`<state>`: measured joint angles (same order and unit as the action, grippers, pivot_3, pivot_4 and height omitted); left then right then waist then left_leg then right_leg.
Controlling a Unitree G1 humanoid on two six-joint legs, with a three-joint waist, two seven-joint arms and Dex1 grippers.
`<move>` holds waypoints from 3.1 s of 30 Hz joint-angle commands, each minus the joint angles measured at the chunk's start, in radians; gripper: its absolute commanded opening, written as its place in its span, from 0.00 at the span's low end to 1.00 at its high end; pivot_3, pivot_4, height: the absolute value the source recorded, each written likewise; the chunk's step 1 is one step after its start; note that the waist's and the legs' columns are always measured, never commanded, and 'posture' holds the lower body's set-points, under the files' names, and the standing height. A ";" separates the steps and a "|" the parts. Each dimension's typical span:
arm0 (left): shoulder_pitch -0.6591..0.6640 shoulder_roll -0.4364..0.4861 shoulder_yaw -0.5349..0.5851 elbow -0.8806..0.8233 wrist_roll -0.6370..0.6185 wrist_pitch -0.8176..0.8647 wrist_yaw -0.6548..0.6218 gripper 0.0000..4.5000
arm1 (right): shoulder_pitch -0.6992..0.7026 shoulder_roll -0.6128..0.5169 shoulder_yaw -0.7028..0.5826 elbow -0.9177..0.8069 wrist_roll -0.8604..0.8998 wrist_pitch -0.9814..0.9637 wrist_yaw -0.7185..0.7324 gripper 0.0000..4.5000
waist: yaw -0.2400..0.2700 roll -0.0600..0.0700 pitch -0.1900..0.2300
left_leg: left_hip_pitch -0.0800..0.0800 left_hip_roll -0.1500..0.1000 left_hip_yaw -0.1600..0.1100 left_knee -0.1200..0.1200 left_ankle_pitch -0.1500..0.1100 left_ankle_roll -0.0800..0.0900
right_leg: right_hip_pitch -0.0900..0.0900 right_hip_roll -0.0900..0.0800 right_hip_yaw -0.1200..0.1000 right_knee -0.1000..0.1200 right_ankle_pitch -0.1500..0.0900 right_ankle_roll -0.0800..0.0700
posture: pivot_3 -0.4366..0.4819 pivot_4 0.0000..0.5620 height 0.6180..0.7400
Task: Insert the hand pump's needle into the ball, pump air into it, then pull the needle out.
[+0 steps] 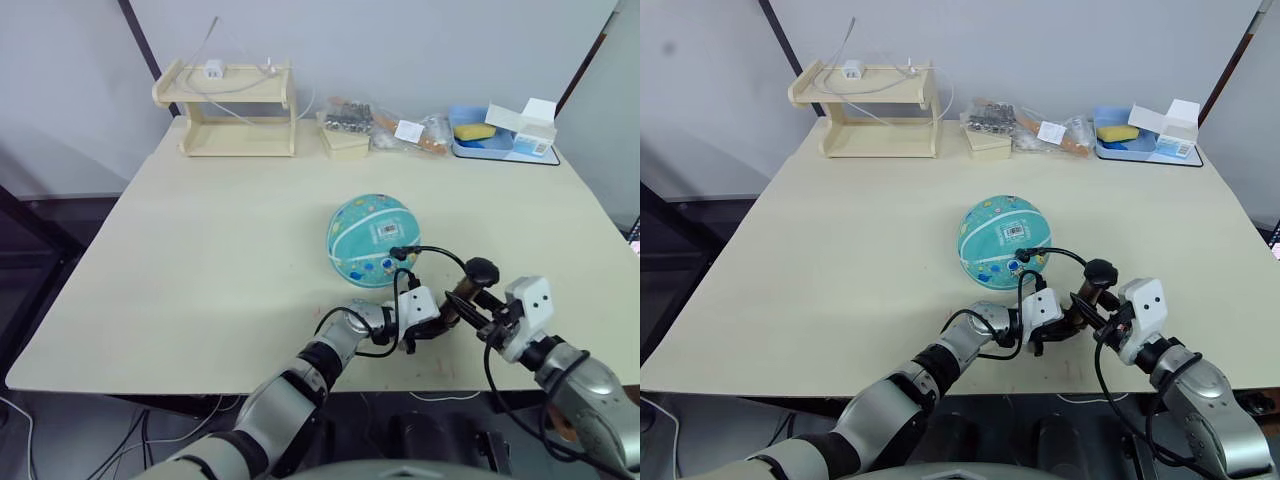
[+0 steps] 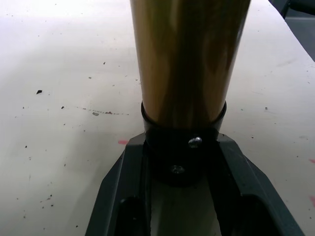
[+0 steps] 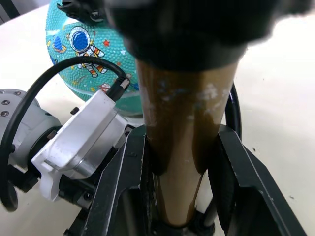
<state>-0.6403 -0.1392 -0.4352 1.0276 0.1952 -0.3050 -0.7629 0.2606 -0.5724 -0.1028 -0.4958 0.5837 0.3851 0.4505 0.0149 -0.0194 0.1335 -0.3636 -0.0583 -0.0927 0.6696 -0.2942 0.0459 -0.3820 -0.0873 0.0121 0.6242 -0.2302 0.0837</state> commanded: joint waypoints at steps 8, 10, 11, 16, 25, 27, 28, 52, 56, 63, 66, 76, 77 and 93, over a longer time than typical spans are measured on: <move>0.023 0.002 -0.022 0.062 0.033 0.031 -0.014 0.24 | -0.136 -0.279 -0.510 -0.351 0.564 0.292 -0.223 0.22 | 0.002 0.011 0.009 | -0.017 -0.002 0.000 0.003 0.001 0.000 | -0.017 -0.001 0.001 0.002 0.001 0.000 | 0.48 0.27 1.00; 0.023 0.002 -0.022 0.062 0.034 0.030 -0.015 0.24 | -0.146 -0.333 -0.590 -0.351 0.689 0.318 -0.274 0.22 | 0.003 0.010 0.010 | -0.018 -0.002 0.000 0.002 0.001 0.000 | -0.017 -0.001 0.001 0.002 0.001 0.000 | 0.48 0.27 1.00; 0.023 0.002 -0.022 0.062 0.034 0.030 -0.016 0.24 | -0.145 -0.353 -0.615 -0.349 0.732 0.328 -0.294 0.22 | 0.003 0.009 0.011 | -0.018 -0.002 0.000 0.002 0.001 0.000 | -0.017 -0.002 0.001 0.002 0.001 0.000 | 0.48 0.27 1.00; 0.027 0.007 -0.020 0.059 0.033 0.028 -0.020 0.24 | -0.129 -0.425 -0.700 -0.333 0.879 0.357 -0.366 0.22 | 0.003 0.007 0.013 | -0.019 -0.002 0.002 0.002 0.000 0.000 | -0.018 -0.002 0.002 0.002 0.001 0.000 | 0.48 0.27 1.00; 0.034 0.006 -0.019 0.047 0.031 0.032 -0.016 0.24 | 0.008 -0.259 -0.320 -0.278 0.484 0.302 -0.221 0.22 | 0.001 0.000 0.009 | -0.014 -0.002 0.002 0.002 0.000 0.001 | -0.014 -0.001 0.001 0.002 0.001 0.001 | 0.48 0.27 1.00; 0.034 0.006 -0.017 0.045 0.031 0.035 -0.013 0.24 | 0.032 -0.214 -0.218 -0.230 0.363 0.249 -0.174 0.22 | 0.000 -0.002 0.007 | -0.014 -0.002 0.002 0.003 0.000 0.001 | -0.013 -0.001 0.002 0.002 0.001 0.001 | 0.48 0.27 1.00; 0.034 0.006 -0.016 0.044 0.030 0.036 -0.012 0.24 | 0.040 -0.188 -0.161 -0.197 0.300 0.217 -0.155 0.22 | 0.000 -0.004 0.006 | -0.014 -0.002 0.002 0.003 0.001 0.000 | -0.013 0.000 0.002 0.002 0.001 0.001 | 0.48 0.27 1.00; 0.021 0.006 -0.014 0.058 0.026 0.044 -0.018 0.24 | -0.082 -0.221 -0.488 -0.311 0.536 0.231 -0.195 0.22 | 0.001 0.011 0.010 | -0.007 -0.002 0.000 0.001 0.000 0.000 | -0.006 -0.002 0.001 0.001 0.001 0.001 | 0.48 0.27 1.00; 0.020 0.005 -0.016 0.060 0.025 0.042 -0.021 0.24 | -0.088 -0.335 -0.641 -0.330 0.752 0.286 -0.276 0.22 | 0.002 0.010 0.011 | -0.017 -0.002 0.000 0.003 0.001 0.000 | -0.017 -0.002 0.001 0.002 0.001 0.001 | 0.48 0.27 1.00; 0.024 0.003 -0.018 0.060 0.025 0.041 -0.025 0.24 | -0.049 -0.403 -0.644 -0.341 0.817 0.349 -0.315 0.22 | 0.002 0.006 0.014 | -0.018 -0.002 0.002 0.003 0.000 0.001 | -0.018 -0.002 0.002 0.002 0.001 0.001 | 0.48 0.27 1.00; 0.028 0.003 -0.018 0.054 0.023 0.042 -0.025 0.24 | -0.009 -0.334 -0.510 -0.334 0.685 0.338 -0.269 0.22 | 0.002 0.004 0.013 | -0.018 -0.002 0.003 0.003 0.000 0.001 | -0.017 -0.002 0.003 0.002 0.002 0.001 | 0.48 0.27 1.00; 0.034 0.005 -0.011 0.043 0.018 0.051 -0.016 0.24 | 0.068 -0.121 -0.076 -0.114 0.199 0.145 -0.082 0.22 | -0.001 -0.009 -0.001 | -0.011 -0.001 0.002 0.003 0.001 0.000 | -0.011 0.001 0.002 0.002 0.001 0.001 | 0.48 0.27 1.00; 0.034 0.005 -0.010 0.042 0.017 0.053 -0.015 0.24 | 0.071 -0.102 -0.048 -0.096 0.168 0.127 -0.072 0.22 | -0.001 -0.009 -0.001 | -0.010 -0.001 0.002 0.003 0.001 0.000 | -0.010 0.001 0.002 0.002 0.001 0.001 | 0.48 0.27 1.00; 0.015 -0.003 -0.005 0.059 0.014 0.056 -0.012 0.24 | 0.035 0.040 -0.139 -0.161 0.070 -0.016 -0.080 0.22 | 0.000 0.000 -0.001 | 0.001 0.000 0.001 0.000 0.000 0.000 | 0.000 0.001 0.002 0.001 0.000 0.000 | 0.48 0.27 1.00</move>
<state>-0.6417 -0.1404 -0.4330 1.0245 0.1839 -0.2928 -0.7696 0.3094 -0.5105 -0.1331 -0.5426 0.6014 0.3669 0.4026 0.0146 -0.0195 0.1328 -0.3634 -0.0583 -0.0914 0.6698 -0.2940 0.0458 -0.3829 -0.0870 0.0138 0.6252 -0.2299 0.0839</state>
